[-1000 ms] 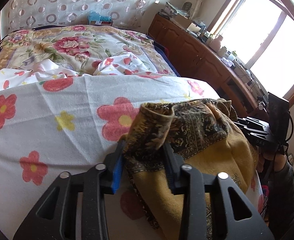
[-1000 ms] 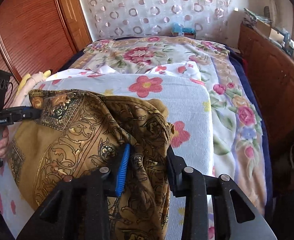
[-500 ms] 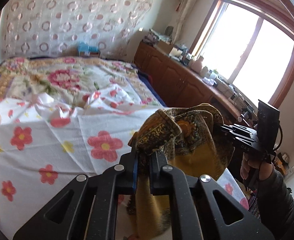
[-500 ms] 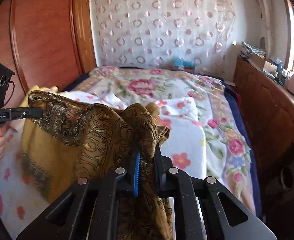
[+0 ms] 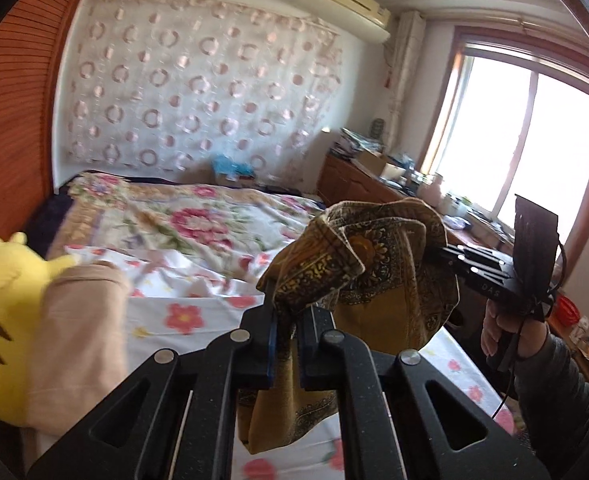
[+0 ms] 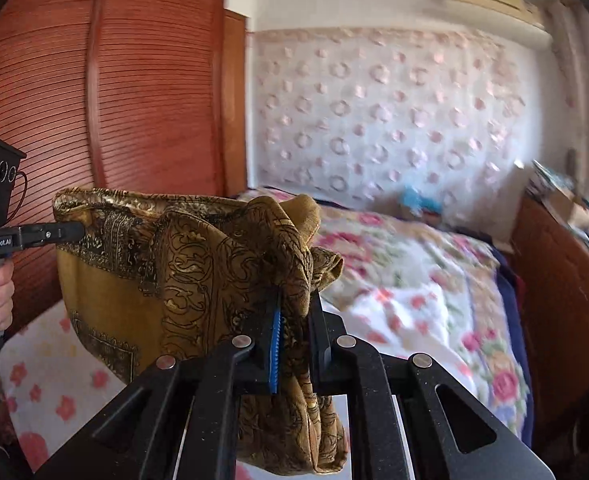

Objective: Fold small clothes
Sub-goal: 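Carry the folded garment with both grippers toward the yellow plush toy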

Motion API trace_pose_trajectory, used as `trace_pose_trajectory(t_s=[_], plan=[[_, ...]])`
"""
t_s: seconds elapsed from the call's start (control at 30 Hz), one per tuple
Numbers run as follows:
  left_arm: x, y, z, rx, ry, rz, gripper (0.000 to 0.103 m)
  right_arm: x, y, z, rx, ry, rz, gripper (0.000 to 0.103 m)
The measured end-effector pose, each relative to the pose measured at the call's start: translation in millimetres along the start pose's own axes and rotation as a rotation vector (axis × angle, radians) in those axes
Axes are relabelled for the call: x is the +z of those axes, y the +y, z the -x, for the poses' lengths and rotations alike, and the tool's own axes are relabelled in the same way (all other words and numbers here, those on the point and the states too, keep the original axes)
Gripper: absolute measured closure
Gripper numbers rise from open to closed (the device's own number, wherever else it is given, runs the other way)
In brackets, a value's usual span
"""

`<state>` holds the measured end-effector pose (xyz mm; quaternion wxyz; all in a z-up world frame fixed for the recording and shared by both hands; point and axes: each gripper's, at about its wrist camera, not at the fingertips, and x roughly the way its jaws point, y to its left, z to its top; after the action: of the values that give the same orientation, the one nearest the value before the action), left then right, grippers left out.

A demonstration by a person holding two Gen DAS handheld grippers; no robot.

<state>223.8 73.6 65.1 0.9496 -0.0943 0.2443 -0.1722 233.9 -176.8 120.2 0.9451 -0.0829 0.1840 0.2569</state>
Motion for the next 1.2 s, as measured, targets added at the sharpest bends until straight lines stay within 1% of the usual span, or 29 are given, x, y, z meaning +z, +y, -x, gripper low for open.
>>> trace_pose_trajectory(t_s=[0.07, 0.23, 0.27, 0.43, 0.47, 0.53, 0.6, 0.67, 0.73, 0.87, 0.97, 1.07, 1.2], plan=[[0.9, 23.0, 14.3, 0.068, -0.017, 0.003, 0.096, 15.7, 19.6, -22.7, 0.045, -0.003, 0.04, 0.093], [-8.5, 75.9, 34.4, 0.169, -0.029, 0.055, 0.096, 43.7, 63.8, -73.6, 0.119, 0.008, 0.143, 0.093], [-12.2, 84.8, 36.2, 0.182, -0.029, 0.068, 0.096, 48.7, 72.8, -83.3, 0.133, 0.012, 0.161, 0.093], [-36.0, 119.5, 35.5, 0.233, -0.019, 0.116, 0.096, 71.0, 91.1, -124.0, 0.173, 0.029, 0.245, 0.093], [-40.5, 123.2, 34.5, 0.236, -0.015, 0.129, 0.096, 75.8, 94.6, -132.2, 0.178, 0.034, 0.26, 0.093], [-52.5, 136.5, 36.7, 0.237, -0.009, 0.165, 0.096, 90.4, 81.4, -156.0, 0.185, 0.047, 0.285, 0.093], [-61.8, 149.1, 33.0, 0.242, 0.002, 0.197, 0.096, 105.3, 81.5, -172.9, 0.217, 0.06, 0.323, 0.093], [-66.5, 158.6, 30.6, 0.24, 0.001, 0.224, 0.096, 114.0, 76.3, -177.6, 0.224, 0.069, 0.368, 0.093], [-71.1, 164.7, 34.6, 0.237, -0.004, 0.237, 0.096, 123.3, 83.5, -186.6, 0.224, 0.074, 0.398, 0.093], [-77.1, 170.3, 41.1, 0.249, -0.006, 0.248, 0.096, 145.3, 96.3, -193.4, 0.249, 0.065, 0.413, 0.093], [-81.6, 176.7, 48.2, 0.258, -0.014, 0.275, 0.096, 149.0, 110.0, -204.4, 0.266, 0.066, 0.433, 0.093], [-88.7, 185.3, 53.6, 0.271, -0.018, 0.305, 0.096, 145.5, 129.1, -232.9, 0.277, 0.082, 0.46, 0.093], [-105.3, 197.2, 50.8, 0.291, 0.01, 0.351, 0.096, 140.6, 139.0, -262.5, 0.279, 0.096, 0.461, 0.093]])
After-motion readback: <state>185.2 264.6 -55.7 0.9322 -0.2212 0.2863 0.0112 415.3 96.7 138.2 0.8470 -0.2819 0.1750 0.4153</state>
